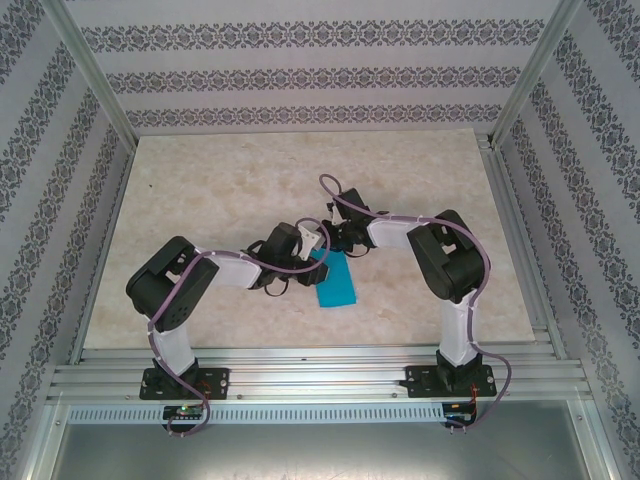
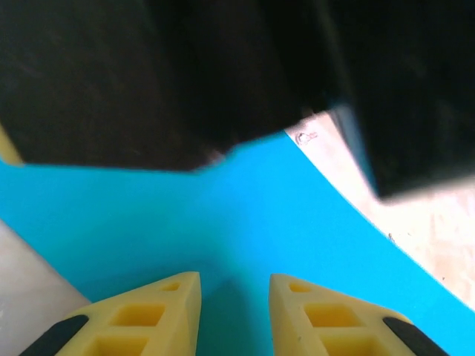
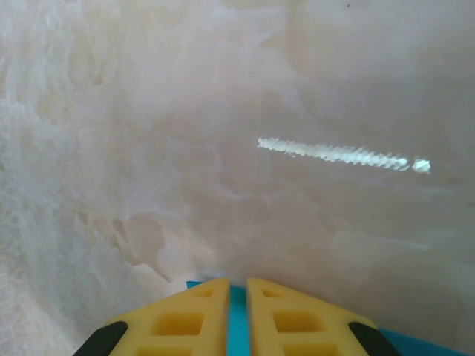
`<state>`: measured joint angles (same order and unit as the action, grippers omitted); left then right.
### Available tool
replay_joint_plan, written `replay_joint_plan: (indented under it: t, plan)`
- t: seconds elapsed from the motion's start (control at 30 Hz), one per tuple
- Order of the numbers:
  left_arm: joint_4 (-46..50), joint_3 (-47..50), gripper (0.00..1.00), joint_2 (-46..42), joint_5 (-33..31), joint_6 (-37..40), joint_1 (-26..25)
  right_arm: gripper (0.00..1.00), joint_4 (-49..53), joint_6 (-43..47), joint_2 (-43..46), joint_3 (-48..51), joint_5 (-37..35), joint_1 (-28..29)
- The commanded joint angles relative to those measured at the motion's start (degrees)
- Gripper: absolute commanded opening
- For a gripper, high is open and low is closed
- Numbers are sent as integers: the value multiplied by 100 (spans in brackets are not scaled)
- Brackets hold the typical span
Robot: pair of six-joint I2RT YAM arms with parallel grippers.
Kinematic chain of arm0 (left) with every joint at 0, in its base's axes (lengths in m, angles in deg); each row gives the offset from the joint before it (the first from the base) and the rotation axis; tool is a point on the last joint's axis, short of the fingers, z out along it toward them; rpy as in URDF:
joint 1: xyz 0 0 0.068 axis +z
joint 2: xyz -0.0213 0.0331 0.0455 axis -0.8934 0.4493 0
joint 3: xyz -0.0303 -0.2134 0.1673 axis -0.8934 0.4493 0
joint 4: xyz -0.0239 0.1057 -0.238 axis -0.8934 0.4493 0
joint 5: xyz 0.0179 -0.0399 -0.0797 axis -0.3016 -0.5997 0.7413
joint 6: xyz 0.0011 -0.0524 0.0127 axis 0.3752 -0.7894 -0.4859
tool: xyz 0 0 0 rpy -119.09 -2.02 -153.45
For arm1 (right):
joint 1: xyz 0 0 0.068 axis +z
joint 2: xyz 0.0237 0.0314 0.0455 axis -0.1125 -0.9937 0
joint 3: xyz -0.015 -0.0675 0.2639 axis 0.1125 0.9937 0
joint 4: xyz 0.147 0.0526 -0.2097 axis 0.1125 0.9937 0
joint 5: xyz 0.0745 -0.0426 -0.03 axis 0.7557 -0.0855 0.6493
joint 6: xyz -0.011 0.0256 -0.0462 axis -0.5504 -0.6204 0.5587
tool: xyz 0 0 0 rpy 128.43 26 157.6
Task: Fold a paper plane with a square sheet of paper (fold left side to right side)
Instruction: First fold the square sheet of paper in half at the center of the table.
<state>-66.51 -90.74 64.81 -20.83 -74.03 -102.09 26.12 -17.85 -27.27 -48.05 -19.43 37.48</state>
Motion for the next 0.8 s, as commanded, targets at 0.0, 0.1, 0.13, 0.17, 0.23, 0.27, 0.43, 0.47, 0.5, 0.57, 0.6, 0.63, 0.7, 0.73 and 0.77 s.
replay_joint_plan:
  t: [0.0,0.1,0.13,0.17,0.23,0.27,0.43,0.47,0.5,0.57,0.6,0.63,0.7,0.73,0.77]
  plan:
    - [146,154,31,-129,-15,216,-152,14,191,39,-179,61,-228,11]
    - [97,212,31,-161,12,265,-172,14,258,115,-178,86,-244,-9]
    - [84,223,31,-157,28,298,-197,14,339,170,-199,55,-254,-2]
    - [91,214,31,-159,36,337,-223,14,409,205,-218,42,-261,0]
    - [127,199,32,-173,51,398,-281,14,466,257,-242,42,-305,2]
    - [137,200,32,-198,63,434,-315,14,484,274,-251,47,-323,6]
    - [195,232,32,-356,136,608,-503,14,509,300,-319,49,-360,18]
    - [229,247,32,-391,128,652,-542,14,507,309,-322,53,-360,18]
    - [255,255,33,-417,125,663,-580,14,509,294,-331,46,-368,18]
    - [318,276,33,-468,120,681,-650,14,509,299,-324,52,-377,17]
    - [345,292,33,-501,107,687,-680,14,511,293,-317,53,-378,18]
    - [364,306,33,-529,107,690,-706,14,514,287,-311,49,-378,15]
    - [398,369,33,-585,92,677,-744,14,494,282,-313,53,-371,13]
    - [401,405,33,-628,88,655,-745,14,478,271,-312,58,-360,8]
    - [376,469,33,-691,44,600,-745,14,473,267,-307,62,-360,11]
